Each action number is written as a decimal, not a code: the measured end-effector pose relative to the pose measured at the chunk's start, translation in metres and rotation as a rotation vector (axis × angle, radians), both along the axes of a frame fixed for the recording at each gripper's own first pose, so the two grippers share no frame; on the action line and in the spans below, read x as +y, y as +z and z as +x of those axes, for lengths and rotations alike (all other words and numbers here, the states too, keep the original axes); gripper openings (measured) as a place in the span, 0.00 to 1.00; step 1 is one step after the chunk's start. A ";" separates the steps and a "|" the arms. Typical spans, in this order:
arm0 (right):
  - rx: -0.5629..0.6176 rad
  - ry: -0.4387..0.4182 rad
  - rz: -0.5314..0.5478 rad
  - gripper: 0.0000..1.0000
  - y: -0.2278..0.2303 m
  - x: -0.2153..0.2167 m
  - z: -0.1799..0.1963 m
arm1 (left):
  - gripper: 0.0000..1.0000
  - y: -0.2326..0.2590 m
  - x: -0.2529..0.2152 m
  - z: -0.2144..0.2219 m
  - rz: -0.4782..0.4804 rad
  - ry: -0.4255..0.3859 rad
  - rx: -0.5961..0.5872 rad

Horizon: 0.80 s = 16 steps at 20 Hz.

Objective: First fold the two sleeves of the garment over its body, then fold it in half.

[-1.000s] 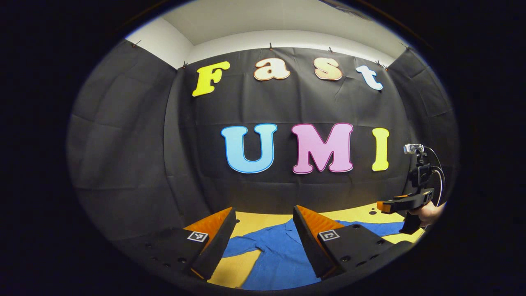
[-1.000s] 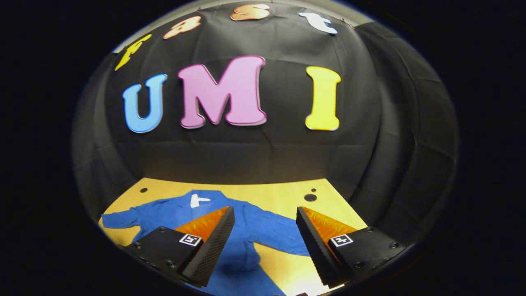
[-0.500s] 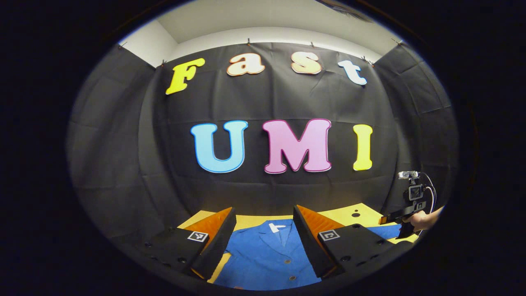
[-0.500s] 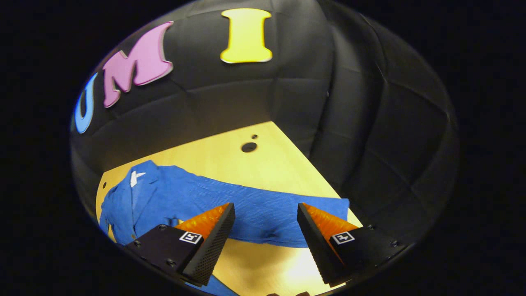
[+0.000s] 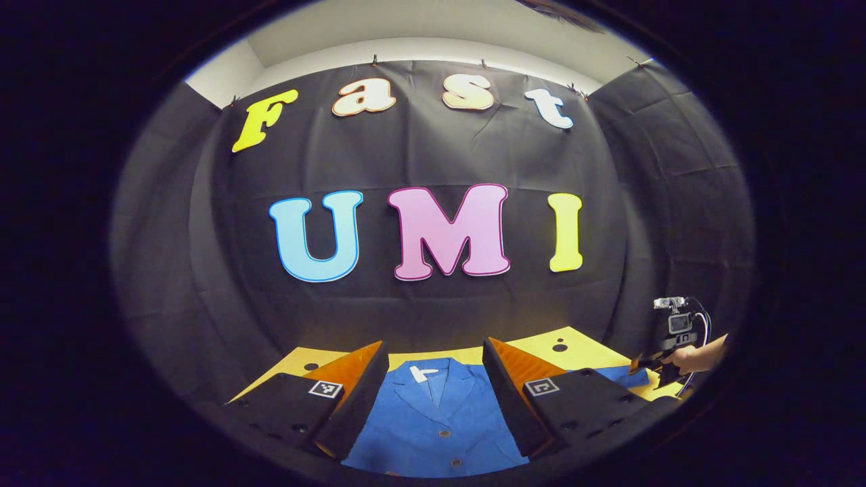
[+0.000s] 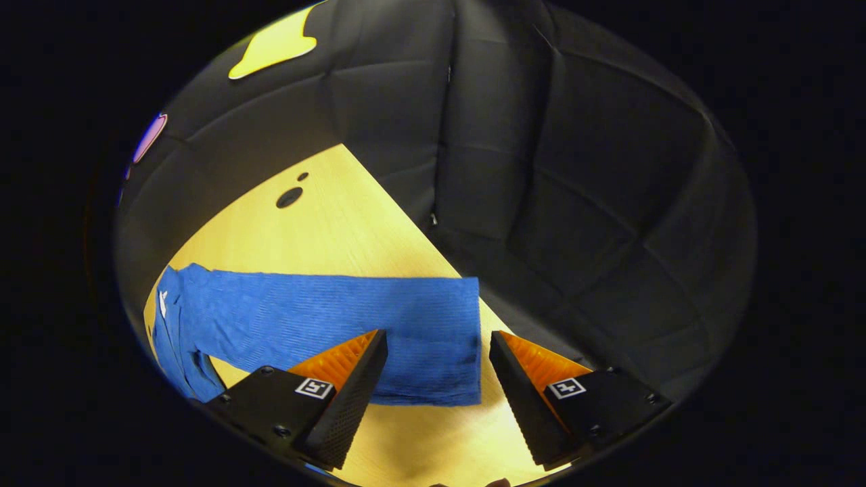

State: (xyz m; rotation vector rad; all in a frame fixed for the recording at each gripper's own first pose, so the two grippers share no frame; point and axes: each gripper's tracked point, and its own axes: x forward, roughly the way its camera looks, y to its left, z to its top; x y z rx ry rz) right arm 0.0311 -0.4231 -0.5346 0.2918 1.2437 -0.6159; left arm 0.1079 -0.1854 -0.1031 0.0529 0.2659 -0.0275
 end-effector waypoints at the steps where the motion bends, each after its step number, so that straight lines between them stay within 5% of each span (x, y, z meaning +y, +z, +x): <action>1: 0.014 -0.010 0.010 0.99 -0.007 0.001 -0.002 | 0.80 -0.001 -0.002 0.002 0.002 -0.007 0.004; 5: 0.032 -0.027 0.023 0.99 -0.007 -0.001 -0.009 | 0.80 0.007 -0.004 0.006 0.010 -0.019 -0.008; 8: 0.056 -0.029 0.024 0.90 -0.007 -0.003 -0.010 | 0.80 0.002 -0.001 0.001 -0.001 -0.014 0.001; 9: 0.061 -0.028 0.033 0.77 -0.008 -0.002 -0.012 | 0.80 0.002 0.002 -0.001 -0.007 -0.007 0.006; 12: 0.022 -0.038 0.131 0.15 -0.008 0.022 -0.005 | 0.80 0.001 0.013 -0.008 -0.011 0.011 0.016; 16: -0.055 -0.025 0.144 0.06 -0.005 0.033 0.006 | 0.80 -0.008 0.034 -0.023 -0.002 0.048 0.059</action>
